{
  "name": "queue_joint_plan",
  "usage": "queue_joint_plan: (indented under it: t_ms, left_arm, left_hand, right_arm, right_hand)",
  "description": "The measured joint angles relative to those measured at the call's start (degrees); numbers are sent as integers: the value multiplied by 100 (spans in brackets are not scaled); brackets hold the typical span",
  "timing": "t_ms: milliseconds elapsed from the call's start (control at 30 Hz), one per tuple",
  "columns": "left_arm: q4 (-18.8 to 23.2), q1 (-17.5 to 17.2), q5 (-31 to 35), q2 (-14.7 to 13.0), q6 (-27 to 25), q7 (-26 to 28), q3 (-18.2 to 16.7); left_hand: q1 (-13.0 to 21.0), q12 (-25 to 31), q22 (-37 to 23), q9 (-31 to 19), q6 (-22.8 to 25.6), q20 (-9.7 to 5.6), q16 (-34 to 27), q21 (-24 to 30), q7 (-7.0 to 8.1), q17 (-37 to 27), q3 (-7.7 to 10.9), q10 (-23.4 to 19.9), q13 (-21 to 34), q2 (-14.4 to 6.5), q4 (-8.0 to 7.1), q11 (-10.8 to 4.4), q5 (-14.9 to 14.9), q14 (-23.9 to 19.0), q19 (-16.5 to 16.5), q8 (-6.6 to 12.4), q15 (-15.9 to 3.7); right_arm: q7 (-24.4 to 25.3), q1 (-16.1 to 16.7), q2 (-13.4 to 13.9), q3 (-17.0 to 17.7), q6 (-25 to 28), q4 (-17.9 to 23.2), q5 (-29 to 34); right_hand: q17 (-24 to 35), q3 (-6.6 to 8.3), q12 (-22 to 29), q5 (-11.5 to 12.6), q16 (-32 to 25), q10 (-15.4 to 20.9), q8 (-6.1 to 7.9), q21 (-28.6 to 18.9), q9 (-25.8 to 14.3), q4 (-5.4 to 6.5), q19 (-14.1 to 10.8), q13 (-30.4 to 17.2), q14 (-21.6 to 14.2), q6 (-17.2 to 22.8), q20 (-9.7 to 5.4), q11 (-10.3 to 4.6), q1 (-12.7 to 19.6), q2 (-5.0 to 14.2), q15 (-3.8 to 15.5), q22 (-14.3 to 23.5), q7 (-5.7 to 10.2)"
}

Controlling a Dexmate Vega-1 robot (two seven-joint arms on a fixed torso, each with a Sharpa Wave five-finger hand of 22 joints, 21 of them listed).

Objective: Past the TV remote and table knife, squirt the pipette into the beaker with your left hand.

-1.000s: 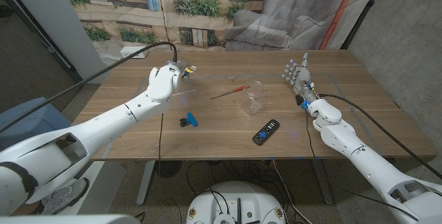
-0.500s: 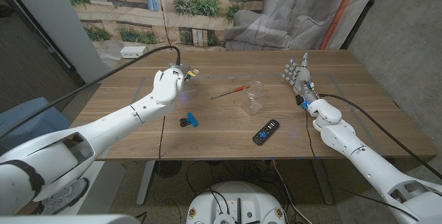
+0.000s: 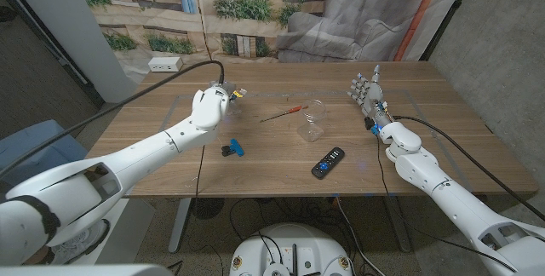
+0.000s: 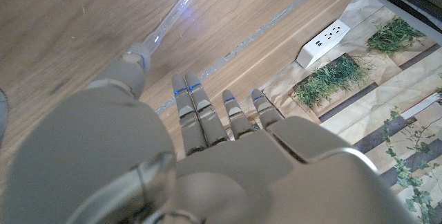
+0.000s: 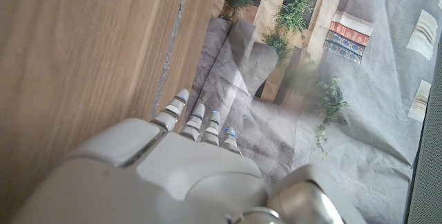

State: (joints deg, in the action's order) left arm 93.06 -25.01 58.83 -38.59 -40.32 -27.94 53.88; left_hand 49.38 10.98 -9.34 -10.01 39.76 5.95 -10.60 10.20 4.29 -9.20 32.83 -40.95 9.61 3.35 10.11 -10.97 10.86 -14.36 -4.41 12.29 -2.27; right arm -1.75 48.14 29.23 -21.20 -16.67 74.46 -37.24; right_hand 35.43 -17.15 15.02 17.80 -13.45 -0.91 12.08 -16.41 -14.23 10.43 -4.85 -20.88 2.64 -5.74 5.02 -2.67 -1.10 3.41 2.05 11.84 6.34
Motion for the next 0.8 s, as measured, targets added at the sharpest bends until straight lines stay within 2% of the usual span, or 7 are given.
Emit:
queue_joint_plan:
  t_ms: [100, 333, 633, 800]
  left_arm:
    - [0, 0, -12, 0, 3, 42, 0]
    - [-105, 7, -48, 51, -1, 179, 55]
    - [-152, -17, -54, 80, -90, 387, 104]
    - [-134, -172, -53, 84, -177, 522, 147]
  left_hand:
    - [36, 0, 0, 0, 49, -143, 0, 0, 11, 0, -24, -60, 0, 6, 10, 0, 0, -40, 19, 0, 5]
    - [62, 0, 0, 0, 87, -207, 0, 0, 49, 0, -48, -174, 0, -16, -13, -8, 0, -131, -40, -28, -9]
    - [167, 0, 0, 0, 150, -369, 0, 44, 51, 0, -120, -357, 1, -16, 10, -9, 0, -275, -203, -35, -9]
    - [198, 0, 0, 0, 150, -418, -22, 44, 51, 0, -120, -421, 1, 17, 10, -12, 0, -361, -282, -73, -9]
  right_arm:
    - [0, 0, 0, 0, 0, 0, 0]
    - [0, 0, 0, 1, 0, 0, 0]
    - [0, 0, 1, 1, 0, 0, 0]
    - [0, -1, 1, 1, 0, 0, 0]
  right_hand:
    - [0, 0, 0, 0, 0, 0, 0, 0, 0, 0, 0, 0, 0, 0, 0, 0, 0, 0, 0, 0, 0]
    - [0, 0, 0, 0, 0, 0, 0, 0, 0, 0, 0, 0, 0, 0, 0, 0, 0, 0, 0, 0, 0]
    - [0, 0, 0, 0, 0, 0, 0, 0, 0, 0, 0, 1, 0, 0, 0, 0, 0, 0, 0, 0, 0]
    - [0, 0, 0, 0, 0, 0, 0, 0, 0, 0, 0, 1, 0, 0, 0, 0, 0, 0, 0, 0, 0]
